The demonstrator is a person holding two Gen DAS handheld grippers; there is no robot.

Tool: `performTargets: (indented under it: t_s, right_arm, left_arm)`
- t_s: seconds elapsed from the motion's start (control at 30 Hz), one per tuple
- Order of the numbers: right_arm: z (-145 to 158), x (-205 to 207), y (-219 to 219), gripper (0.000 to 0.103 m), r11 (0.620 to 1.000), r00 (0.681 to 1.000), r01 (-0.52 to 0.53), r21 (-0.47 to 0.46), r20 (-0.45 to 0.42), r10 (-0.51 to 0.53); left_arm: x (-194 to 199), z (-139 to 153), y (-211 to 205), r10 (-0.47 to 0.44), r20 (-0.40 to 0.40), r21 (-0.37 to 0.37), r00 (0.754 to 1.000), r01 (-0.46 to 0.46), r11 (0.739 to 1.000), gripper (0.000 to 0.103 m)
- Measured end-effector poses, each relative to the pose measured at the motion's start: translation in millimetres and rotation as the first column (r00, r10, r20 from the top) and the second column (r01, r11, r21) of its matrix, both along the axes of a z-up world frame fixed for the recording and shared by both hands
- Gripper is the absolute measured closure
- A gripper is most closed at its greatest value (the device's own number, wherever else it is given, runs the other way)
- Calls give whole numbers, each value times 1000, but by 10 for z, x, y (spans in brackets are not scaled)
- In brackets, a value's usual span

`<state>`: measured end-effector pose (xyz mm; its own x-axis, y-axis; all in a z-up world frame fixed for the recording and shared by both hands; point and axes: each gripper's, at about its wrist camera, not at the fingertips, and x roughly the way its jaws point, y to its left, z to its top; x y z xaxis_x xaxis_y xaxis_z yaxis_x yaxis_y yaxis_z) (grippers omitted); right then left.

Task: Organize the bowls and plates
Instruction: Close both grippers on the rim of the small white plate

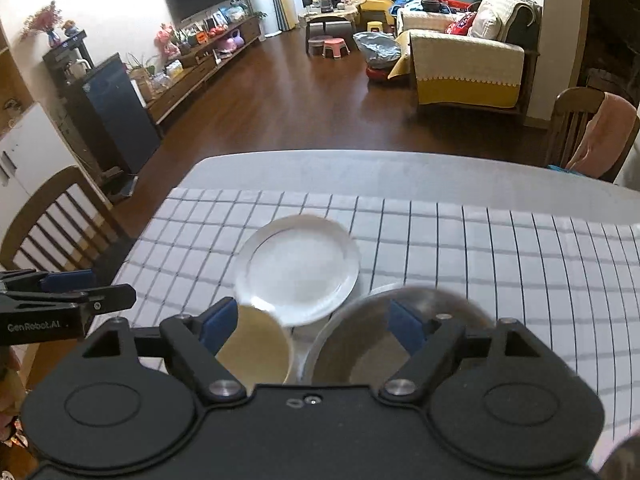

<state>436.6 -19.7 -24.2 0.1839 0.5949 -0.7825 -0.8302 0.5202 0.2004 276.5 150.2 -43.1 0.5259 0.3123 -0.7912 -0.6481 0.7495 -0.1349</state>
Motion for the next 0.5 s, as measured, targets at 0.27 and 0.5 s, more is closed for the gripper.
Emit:
performTargets:
  t_s: [0.27,0.5]
  right_arm:
    - [-311,485,524,23,997,998,-12,-71,-55,8]
    - [-665,797,809,34,991,990,14,-130,-137,-32]
  left_arm:
    - [586,-364,435,11,-56,-93,998,-16,996,33]
    - [837,-723,613,41,-107,-139,993,-55,989,35]
